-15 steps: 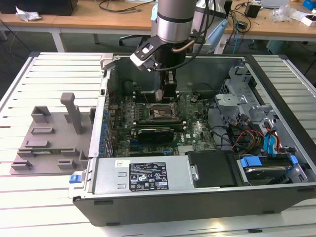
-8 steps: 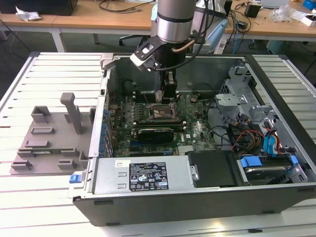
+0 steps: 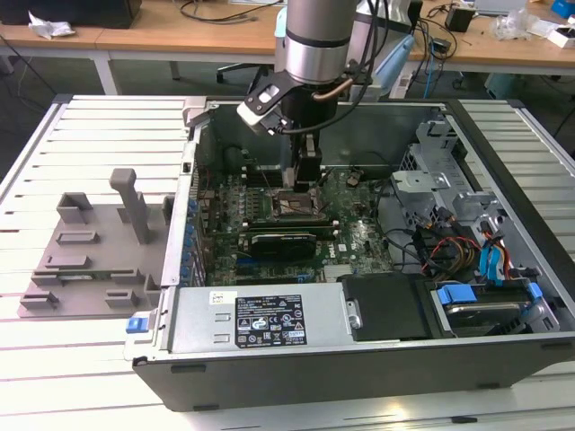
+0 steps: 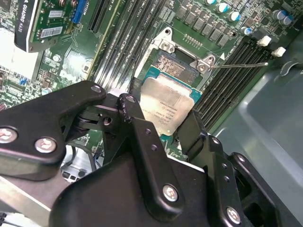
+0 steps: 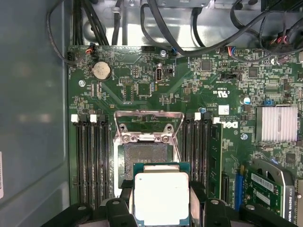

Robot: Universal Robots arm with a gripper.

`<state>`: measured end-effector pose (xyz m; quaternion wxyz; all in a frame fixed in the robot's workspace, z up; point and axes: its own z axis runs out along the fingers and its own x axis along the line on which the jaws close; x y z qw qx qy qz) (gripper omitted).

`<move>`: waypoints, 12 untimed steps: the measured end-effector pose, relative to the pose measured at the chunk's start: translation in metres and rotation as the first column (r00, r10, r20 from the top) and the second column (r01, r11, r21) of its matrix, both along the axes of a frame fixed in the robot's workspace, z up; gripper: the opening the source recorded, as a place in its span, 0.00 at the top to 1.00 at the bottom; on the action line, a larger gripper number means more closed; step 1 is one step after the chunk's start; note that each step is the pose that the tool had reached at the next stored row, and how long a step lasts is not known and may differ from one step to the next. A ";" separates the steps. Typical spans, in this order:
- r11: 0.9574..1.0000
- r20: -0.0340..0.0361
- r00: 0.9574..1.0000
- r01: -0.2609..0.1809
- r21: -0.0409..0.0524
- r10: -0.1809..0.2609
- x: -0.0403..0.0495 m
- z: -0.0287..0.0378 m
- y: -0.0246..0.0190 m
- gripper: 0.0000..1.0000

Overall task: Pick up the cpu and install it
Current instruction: 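Place the cpu into insertion slot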

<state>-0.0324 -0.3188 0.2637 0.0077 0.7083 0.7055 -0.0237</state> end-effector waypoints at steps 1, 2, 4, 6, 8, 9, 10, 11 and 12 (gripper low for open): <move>1.000 0.000 1.000 0.000 0.000 0.000 0.0000 -0.0007 0.0000 0.45; 1.000 0.000 1.000 0.000 0.000 0.000 0.0000 -0.0014 0.0000 0.45; 1.000 0.000 1.000 0.000 0.000 0.000 0.0000 -0.0028 0.0000 0.45; 1.000 0.000 1.000 0.000 0.000 0.000 0.0000 -0.0040 0.0000 0.45; 1.000 0.000 1.000 0.000 0.000 0.000 0.0000 -0.0050 0.0000 0.45; 1.000 0.000 1.000 0.000 0.000 0.000 0.0000 -0.0057 0.0000 0.45; 1.000 0.000 1.000 0.000 0.000 0.000 0.0000 -0.0066 0.0000 0.45; 1.000 0.000 1.000 0.000 0.000 0.000 0.0000 -0.0078 0.0000 0.45; 1.000 0.000 1.000 0.000 0.000 0.000 0.0000 -0.0086 0.0000 0.45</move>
